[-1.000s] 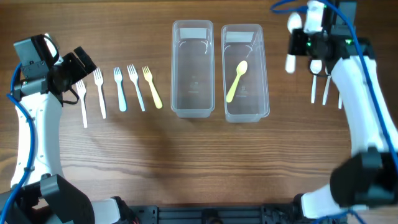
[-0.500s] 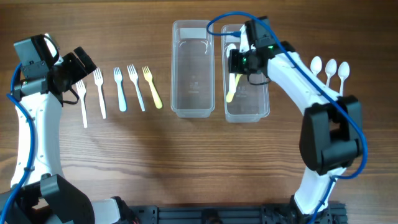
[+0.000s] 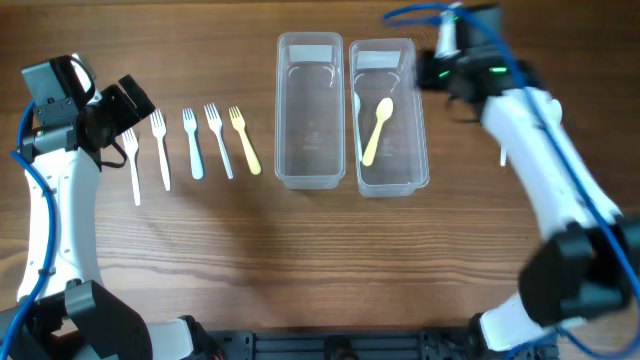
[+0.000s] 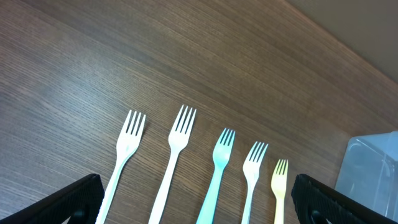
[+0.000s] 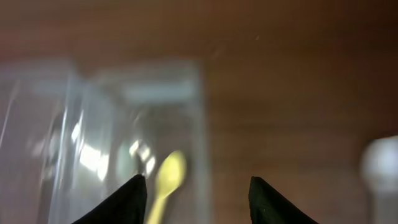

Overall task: Pack container
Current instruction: 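Place the white spoon into the right container and release, then grasp the next white spoon with the right gripper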

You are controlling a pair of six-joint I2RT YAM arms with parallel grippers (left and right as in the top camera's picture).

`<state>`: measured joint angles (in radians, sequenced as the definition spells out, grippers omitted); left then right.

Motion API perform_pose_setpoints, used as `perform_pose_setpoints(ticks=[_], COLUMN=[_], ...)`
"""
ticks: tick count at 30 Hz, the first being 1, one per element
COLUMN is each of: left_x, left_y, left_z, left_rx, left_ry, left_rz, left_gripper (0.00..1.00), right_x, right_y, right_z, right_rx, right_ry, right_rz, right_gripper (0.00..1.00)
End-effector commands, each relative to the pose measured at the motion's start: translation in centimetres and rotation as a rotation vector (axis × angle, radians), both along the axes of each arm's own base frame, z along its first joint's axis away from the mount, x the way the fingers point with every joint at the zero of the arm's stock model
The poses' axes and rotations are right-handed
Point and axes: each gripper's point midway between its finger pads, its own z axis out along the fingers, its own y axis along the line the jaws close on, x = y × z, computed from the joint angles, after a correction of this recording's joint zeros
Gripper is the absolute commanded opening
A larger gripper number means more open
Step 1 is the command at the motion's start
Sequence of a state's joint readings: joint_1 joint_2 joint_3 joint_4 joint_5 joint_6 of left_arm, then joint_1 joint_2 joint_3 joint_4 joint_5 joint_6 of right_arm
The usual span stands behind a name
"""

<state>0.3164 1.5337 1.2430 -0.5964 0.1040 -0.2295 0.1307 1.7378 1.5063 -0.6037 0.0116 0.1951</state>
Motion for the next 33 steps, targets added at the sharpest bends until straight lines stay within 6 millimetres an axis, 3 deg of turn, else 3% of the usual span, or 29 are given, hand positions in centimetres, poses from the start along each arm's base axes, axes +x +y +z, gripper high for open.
perform_pose_setpoints(ticks=[1, 2, 6, 10, 12, 16, 24, 33], left_x=[0.4, 0.4, 0.4, 0.4, 0.4, 0.4, 0.4, 0.4], left_y=[0.0, 0.0, 0.0, 0.0, 0.0, 0.0, 0.0, 0.0], left_z=[0.8, 0.8, 0.8, 0.8, 0.8, 0.8, 0.8, 0.8], left_rx=[0.003, 0.003, 0.003, 0.003, 0.003, 0.003, 0.003, 0.003], left_ry=[-0.021, -0.021, -0.021, -0.021, -0.021, -0.021, -0.021, -0.021], left_rz=[-0.02, -0.02, -0.02, -0.02, -0.02, -0.02, -0.02, -0.02], left_gripper=[1.0, 1.0, 1.0, 1.0, 1.0, 1.0, 1.0, 1.0], right_x=[-0.4, -0.8, -2.2, -3.1, -3.2, -3.5, -3.4, -4.5], right_y=[-9.7, -11.0, -13.1, -14.0, -14.1, -16.1, -17.3, -18.0], right_z=[3.2, 1.6, -6.3, -12.0, -13.5, -15.8, -17.2, -20.1], right_rx=[-0.188, -0.161, -0.027, -0.013, -0.04, -0.15, -0.147, -0.113], right_ry=[-0.05, 0.0, 0.22, 0.368, 0.398, 0.457, 0.465, 0.531], right_rz=[-0.138, -0.145, -0.097, -0.087, -0.05, -0.073, -0.074, -0.101], right_gripper=[0.52, 0.52, 0.52, 0.52, 0.56, 0.56, 0.51, 0.42])
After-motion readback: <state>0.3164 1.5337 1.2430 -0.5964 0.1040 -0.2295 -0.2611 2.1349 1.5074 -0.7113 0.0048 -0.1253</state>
